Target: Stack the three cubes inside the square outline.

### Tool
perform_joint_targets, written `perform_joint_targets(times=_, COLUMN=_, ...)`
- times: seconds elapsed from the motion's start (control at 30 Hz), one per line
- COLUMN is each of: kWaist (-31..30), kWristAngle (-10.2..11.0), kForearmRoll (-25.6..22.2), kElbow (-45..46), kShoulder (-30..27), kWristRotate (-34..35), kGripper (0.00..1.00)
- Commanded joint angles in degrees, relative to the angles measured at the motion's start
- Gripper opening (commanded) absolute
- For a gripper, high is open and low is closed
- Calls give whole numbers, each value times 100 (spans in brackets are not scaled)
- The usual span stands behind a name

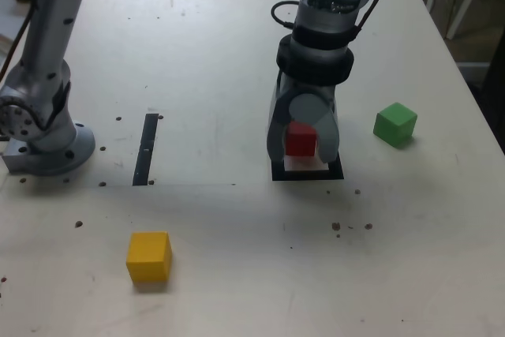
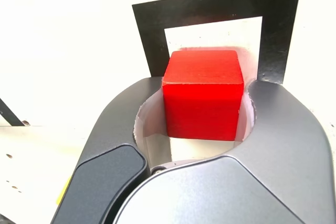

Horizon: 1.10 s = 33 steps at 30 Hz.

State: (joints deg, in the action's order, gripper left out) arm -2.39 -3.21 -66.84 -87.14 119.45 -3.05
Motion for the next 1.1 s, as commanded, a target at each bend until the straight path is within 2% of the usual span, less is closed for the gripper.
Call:
perform_joint_targets(times=0.0, kWaist=-7, kWristAngle=-31, kForearmRoll=40, kElbow=13, kShoulder=49, kWristRotate=7, kGripper=31)
perform_joint_targets(times=0.17, kWaist=-7, kWristAngle=-47, kForearmRoll=109, kElbow=38, kShoulder=65, kWristRotate=7, kGripper=32)
perform_joint_targets(times=0.23, kWaist=-7, kWristAngle=-53, kForearmRoll=137, kElbow=65, kShoulder=67, kWristRotate=6, kGripper=39)
perform_joint_targets(times=0.3, kWaist=-7, kWristAngle=-63, kForearmRoll=179, kElbow=109, kShoulder=67, kWristRotate=-2, kGripper=53)
perform_joint_targets(times=0.4, kWaist=-3, kWristAngle=-87, kForearmRoll=247, kElbow=185, kShoulder=66, kWristRotate=-18, kGripper=81)
perform_joint_targets(times=0.5, kWaist=16, kWristAngle=-100, kForearmRoll=334, kElbow=267, kShoulder=48, kWristRotate=-29, kGripper=98)
perform_joint_targets(times=0.83, kWaist=66, kWristAngle=-59, kForearmRoll=456, kElbow=443, kShoulder=-107, kWristRotate=-26, kGripper=100)
perform_joint_targets(times=1.07, kWaist=122, kWristAngle=57, kForearmRoll=423, kElbow=710, kShoulder=-546, kWristRotate=-3, kGripper=100)
